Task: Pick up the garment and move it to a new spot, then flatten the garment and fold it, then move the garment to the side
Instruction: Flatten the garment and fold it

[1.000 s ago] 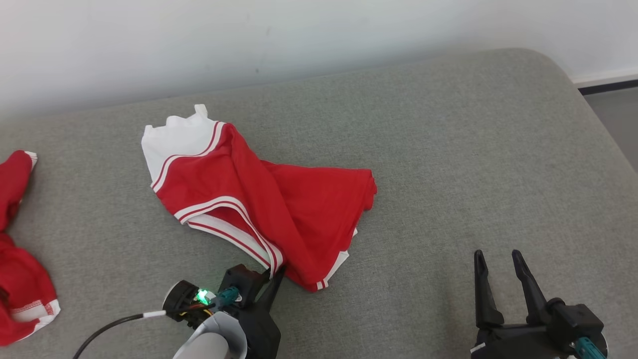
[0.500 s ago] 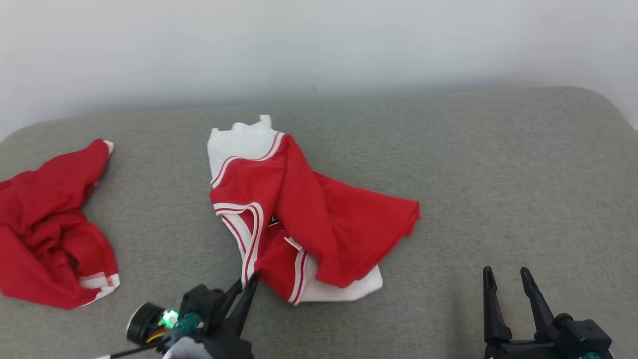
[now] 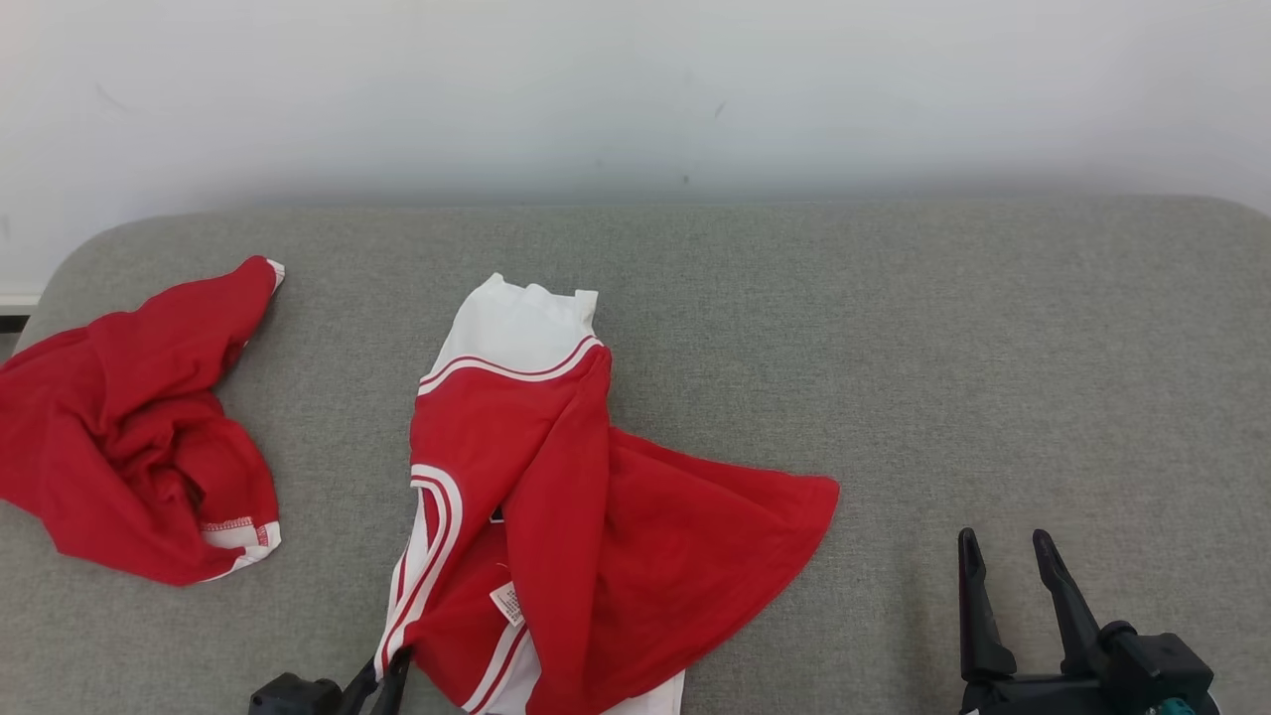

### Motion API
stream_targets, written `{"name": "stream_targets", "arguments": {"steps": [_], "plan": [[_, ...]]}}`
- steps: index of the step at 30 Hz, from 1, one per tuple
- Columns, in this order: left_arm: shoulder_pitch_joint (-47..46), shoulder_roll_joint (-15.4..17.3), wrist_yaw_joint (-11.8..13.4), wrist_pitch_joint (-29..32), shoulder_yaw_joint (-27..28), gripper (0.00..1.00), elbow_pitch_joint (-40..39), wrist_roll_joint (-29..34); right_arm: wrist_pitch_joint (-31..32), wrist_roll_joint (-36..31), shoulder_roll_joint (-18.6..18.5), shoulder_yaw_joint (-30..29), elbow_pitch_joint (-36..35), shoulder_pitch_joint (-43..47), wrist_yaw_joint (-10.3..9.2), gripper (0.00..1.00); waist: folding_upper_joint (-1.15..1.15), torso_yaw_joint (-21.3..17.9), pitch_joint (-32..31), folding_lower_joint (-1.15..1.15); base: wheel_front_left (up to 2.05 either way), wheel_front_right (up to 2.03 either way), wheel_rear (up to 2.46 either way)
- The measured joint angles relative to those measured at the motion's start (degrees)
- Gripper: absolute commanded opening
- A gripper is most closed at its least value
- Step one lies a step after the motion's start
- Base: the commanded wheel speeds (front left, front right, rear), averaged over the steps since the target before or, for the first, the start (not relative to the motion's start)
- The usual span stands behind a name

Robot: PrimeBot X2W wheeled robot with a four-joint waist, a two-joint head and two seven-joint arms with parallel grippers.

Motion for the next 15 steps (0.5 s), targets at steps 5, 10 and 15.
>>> {"name": "stream_targets", "arguments": {"steps": [5, 10, 15], "plan": [[-0.4, -1.6, 0.1, -4.8, 0.5, 1.0, -0.4, 0.4, 0.0, -0.5, 0.0, -0.4, 0.0, 0.1, 0.0, 1.0, 0.0, -0.2, -0.6, 0.0, 0.0, 0.0, 0.0], [-0.7, -2.4, 0.6, -9.1, 2.9, 1.0, -2.5, -0.2, 0.0, -0.6, 0.0, -0.8, 0.1, 0.6, 0.0, 1.0, 0.0, 0.3, -1.5, 0.0, 0.0, 0.0, 0.0], [-0.8, -2.4, 2.0, -11.3, 6.1, 1.0, -3.3, 0.0, 0.0, -0.6, 0.0, -0.7, 0.0, 0.6, 0.0, 1.0, 0.0, 0.9, -2.2, 0.0, 0.0, 0.0, 0.0]]}}
